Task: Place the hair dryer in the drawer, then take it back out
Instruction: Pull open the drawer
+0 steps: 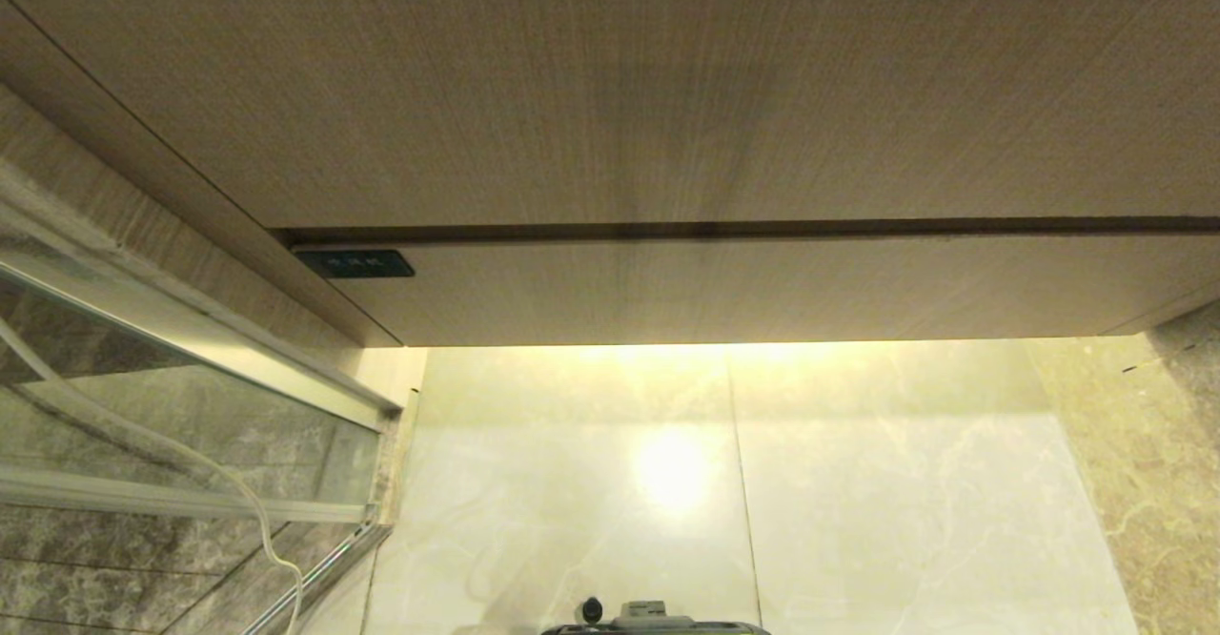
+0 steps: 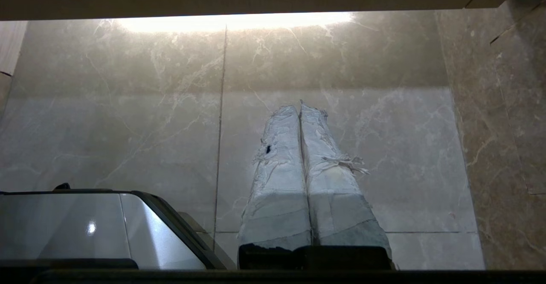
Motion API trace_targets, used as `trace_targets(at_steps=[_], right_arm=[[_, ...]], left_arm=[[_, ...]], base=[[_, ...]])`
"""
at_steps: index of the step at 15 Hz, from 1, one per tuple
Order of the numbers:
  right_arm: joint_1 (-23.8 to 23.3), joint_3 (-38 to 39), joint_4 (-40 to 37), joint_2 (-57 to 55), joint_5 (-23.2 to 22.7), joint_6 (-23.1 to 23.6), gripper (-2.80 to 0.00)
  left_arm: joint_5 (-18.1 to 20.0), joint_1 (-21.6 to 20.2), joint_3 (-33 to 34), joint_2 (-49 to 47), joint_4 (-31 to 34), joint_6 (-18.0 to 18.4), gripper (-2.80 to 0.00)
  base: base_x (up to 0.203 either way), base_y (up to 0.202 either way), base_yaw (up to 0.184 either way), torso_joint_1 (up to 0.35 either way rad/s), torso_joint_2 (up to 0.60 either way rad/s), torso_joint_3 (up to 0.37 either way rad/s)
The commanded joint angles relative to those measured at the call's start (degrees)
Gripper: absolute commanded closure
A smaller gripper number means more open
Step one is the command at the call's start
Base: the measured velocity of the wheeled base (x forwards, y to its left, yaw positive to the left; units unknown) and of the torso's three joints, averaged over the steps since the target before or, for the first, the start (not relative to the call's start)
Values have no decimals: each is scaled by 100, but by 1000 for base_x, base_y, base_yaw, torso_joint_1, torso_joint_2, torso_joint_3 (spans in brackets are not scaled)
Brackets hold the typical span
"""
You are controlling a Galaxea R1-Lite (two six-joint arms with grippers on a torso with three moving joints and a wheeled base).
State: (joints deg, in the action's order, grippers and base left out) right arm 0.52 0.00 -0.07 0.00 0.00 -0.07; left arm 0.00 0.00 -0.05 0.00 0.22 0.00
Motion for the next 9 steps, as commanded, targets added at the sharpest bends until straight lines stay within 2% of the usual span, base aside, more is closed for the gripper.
trace_targets(at_steps=[1, 7, 9], right_arm=[[0, 0, -1, -9, 0, -1, 0], [1, -147, -8, -28, -49, 68, 0], [2, -1170, -234, -293, -245, 77, 0]], left_arm=[[0, 0, 5, 9, 4, 0, 0], [0, 0, -4, 9, -1, 0, 0], [0, 0, -4, 0, -3, 0, 0]], base=[[0, 0, 0, 0, 0, 0], [0, 0, 0, 0, 0, 0], [0, 0, 0, 0, 0, 0]])
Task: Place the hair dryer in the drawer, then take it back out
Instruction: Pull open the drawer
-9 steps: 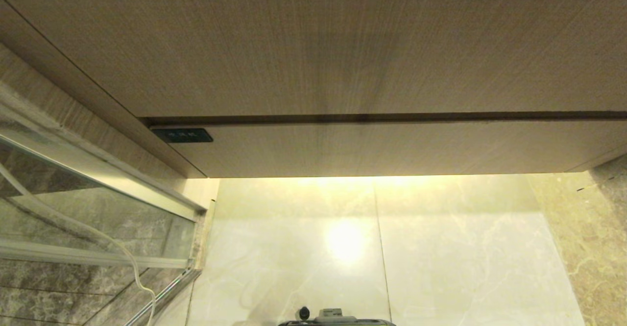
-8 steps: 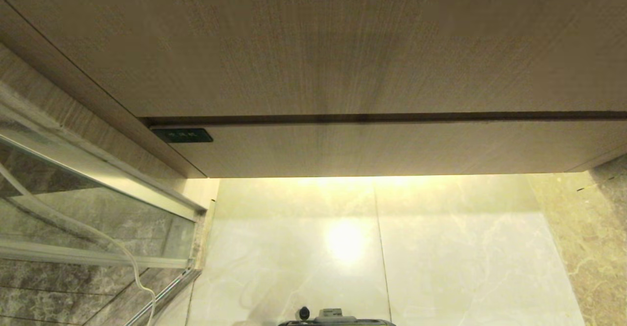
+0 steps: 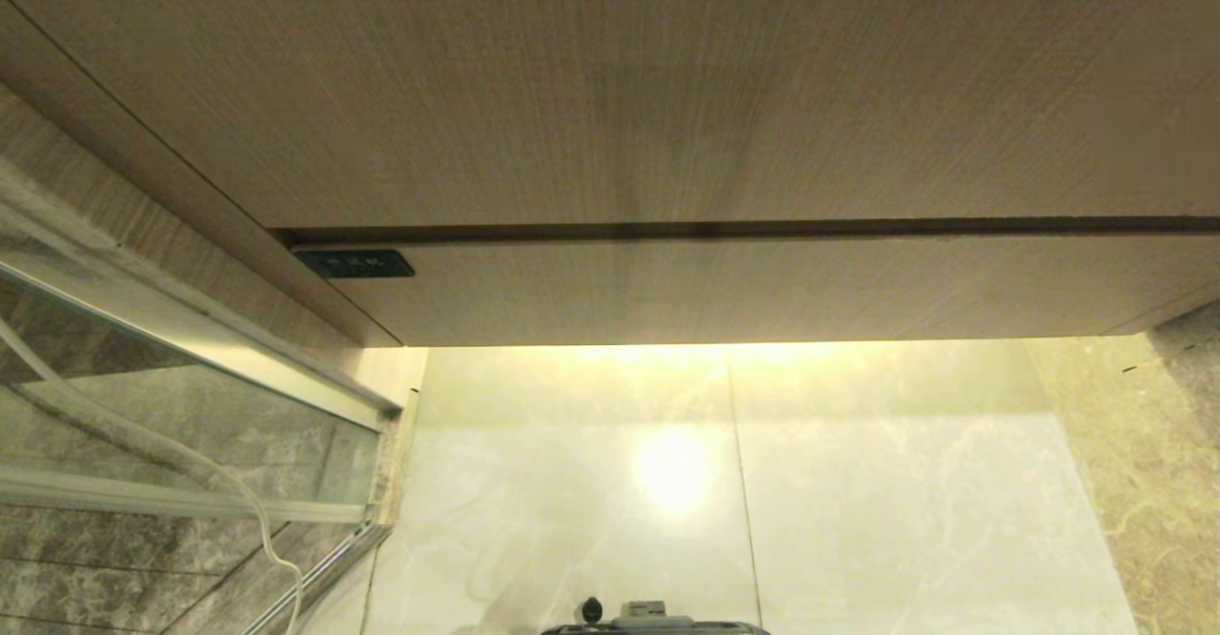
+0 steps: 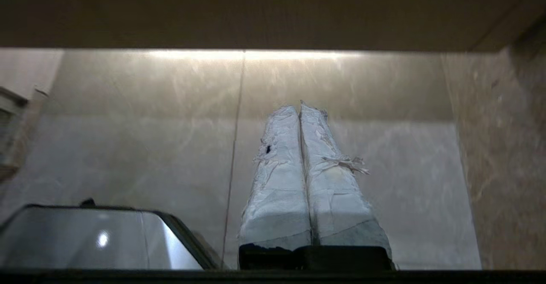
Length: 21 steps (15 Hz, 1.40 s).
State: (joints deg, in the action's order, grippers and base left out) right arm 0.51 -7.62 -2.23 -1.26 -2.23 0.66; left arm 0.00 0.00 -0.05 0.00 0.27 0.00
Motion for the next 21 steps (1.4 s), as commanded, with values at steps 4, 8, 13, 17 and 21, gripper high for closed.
trace_targets(at_steps=[4, 8, 13, 17, 21], right_arm=[[19, -3453, -1590, -1701, -300, 15, 0], [146, -5516, -3495, -3989, -1079, 187, 0], [895, -5791, -4660, -5667, -1625, 1736, 0], [923, -5730, -4870, -6446, -1995, 2465, -280], [865, -4998, -3132, -6915, -2091, 4823, -280]], left_arm=[[0, 0, 5, 8, -6, 0, 0], [0, 0, 5, 0, -9, 0, 0], [0, 0, 3, 1, 0, 0, 0], [0, 0, 0, 0, 0, 0, 0], [0, 0, 3, 0, 0, 0, 0]], base=[[0, 0, 0, 0, 0, 0], [0, 0, 0, 0, 0, 0], [0, 0, 0, 0, 0, 0], [0, 0, 0, 0, 0, 0], [0, 0, 0, 0, 0, 0]])
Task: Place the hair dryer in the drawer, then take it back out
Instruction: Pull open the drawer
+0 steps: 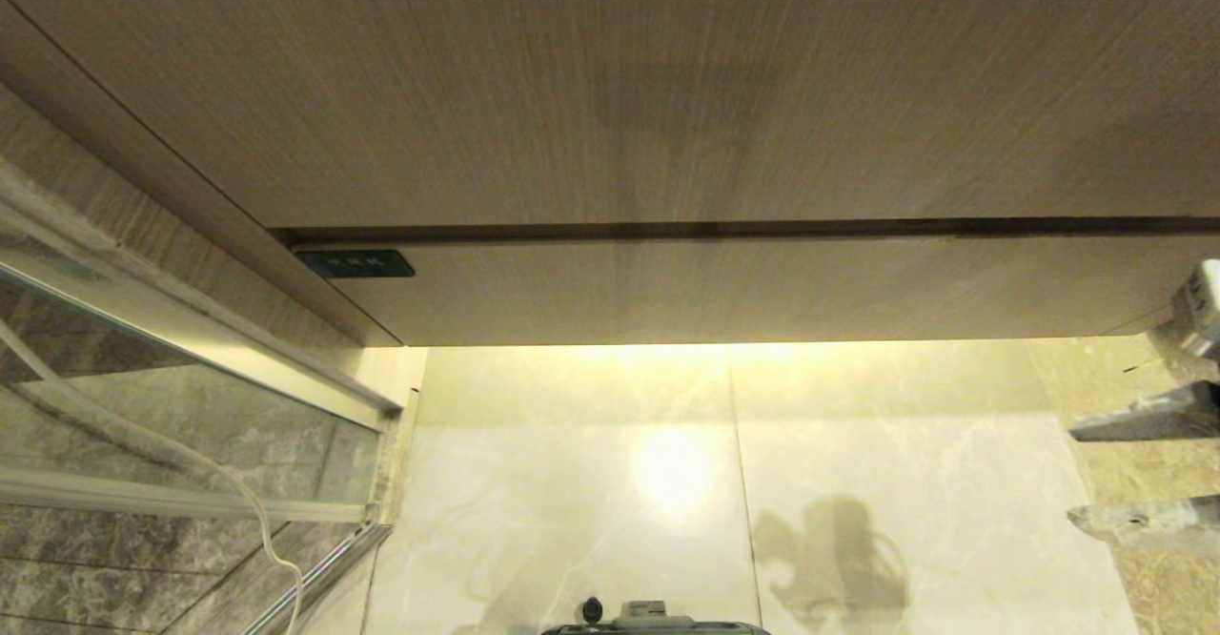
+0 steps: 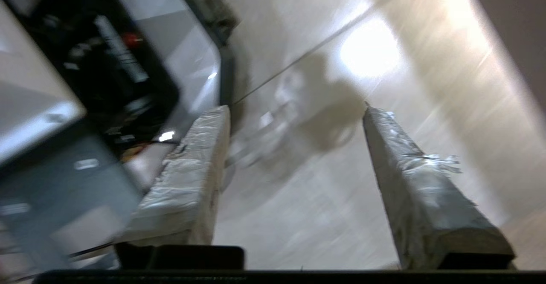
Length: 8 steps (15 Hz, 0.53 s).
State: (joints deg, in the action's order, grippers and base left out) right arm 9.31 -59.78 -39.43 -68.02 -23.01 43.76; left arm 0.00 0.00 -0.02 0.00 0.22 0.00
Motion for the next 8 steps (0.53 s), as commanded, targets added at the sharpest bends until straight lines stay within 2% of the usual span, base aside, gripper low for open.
trace_targets(at_steps=[1, 2, 3, 4, 5, 6, 7, 8], right_arm=[[-13, 615, 1550, -346, -238, 713, -280], [-17, 953, 2480, -485, -645, 873, -280], [-35, 1294, 3365, -678, -1256, 1022, -280], [-112, 1525, 4074, -961, -1902, 1227, -280], [-182, 1686, 4459, -1119, -2275, 1575, -280], [-268, 1749, 4492, -1196, -2318, 1996, -280], [-303, 1789, 4499, -1220, -2319, 2083, -280], [-341, 1886, 4523, -1231, -2316, 2441, -280]], left_arm=[[0, 0, -6, 0, 4, 0, 0], [0, 0, -3, 0, -4, -4, 0], [0, 0, -3, 6, -4, -4, 0], [0, 0, -2, 1, -2, 0, 0], [0, 0, -6, 2, 2, 0, 0], [0, 0, -6, 0, 4, 0, 0], [0, 0, 0, 9, 1, 0, 0], [0, 0, 2, 0, -4, 0, 0]], base=[[0, 0, 0, 0, 0, 0], [0, 0, 0, 0, 0, 0], [0, 0, 0, 0, 0, 0], [0, 0, 0, 0, 0, 0], [0, 0, 0, 0, 0, 0], [0, 0, 0, 0, 0, 0], [0, 0, 0, 0, 0, 0], [0, 0, 0, 0, 0, 0]])
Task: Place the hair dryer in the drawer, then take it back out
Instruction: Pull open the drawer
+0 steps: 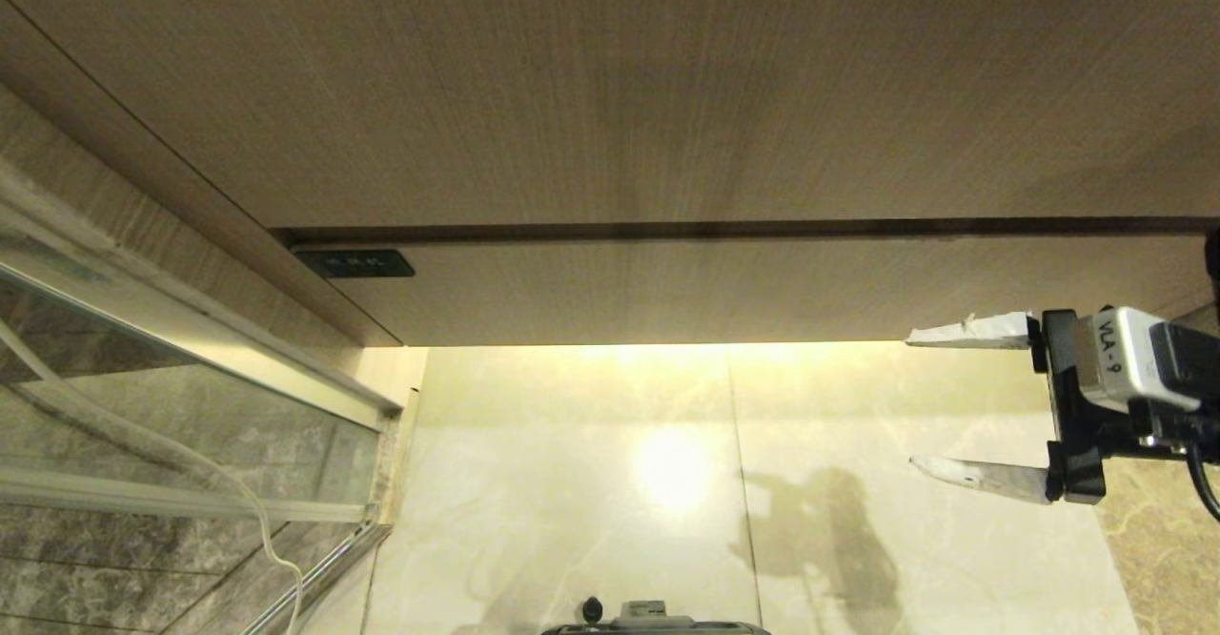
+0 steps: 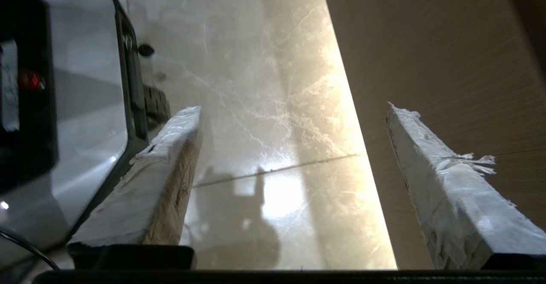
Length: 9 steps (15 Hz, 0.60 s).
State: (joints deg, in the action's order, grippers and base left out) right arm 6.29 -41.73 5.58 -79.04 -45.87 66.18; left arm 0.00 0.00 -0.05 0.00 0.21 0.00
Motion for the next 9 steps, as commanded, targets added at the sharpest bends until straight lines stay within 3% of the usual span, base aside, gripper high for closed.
trace_targets(at_steps=[1, 4, 6, 7, 9], right_arm=[[-117, 130, 37, -141, -28, 574, -280], [-391, -245, 14, -406, -24, 1698, -280], [-476, -672, -43, -506, 129, 2047, -280], [-492, -795, -122, -521, 298, 2127, -280], [-497, -1068, -217, -492, 1077, 2240, -280]], left_arm=[[0, 0, -4, 9, 6, 0, 0], [0, 0, 3, 2, 4, 0, 0], [0, 0, 5, 9, -3, 0, 0], [0, 0, -4, 9, 6, 0, 0], [0, 0, 5, 9, -3, 0, 0]], base=[[0, 0, 0, 0, 0, 0], [0, 0, 0, 0, 0, 0], [0, 0, 0, 0, 0, 0], [0, 0, 0, 0, 0, 0], [0, 0, 0, 0, 0, 0]])
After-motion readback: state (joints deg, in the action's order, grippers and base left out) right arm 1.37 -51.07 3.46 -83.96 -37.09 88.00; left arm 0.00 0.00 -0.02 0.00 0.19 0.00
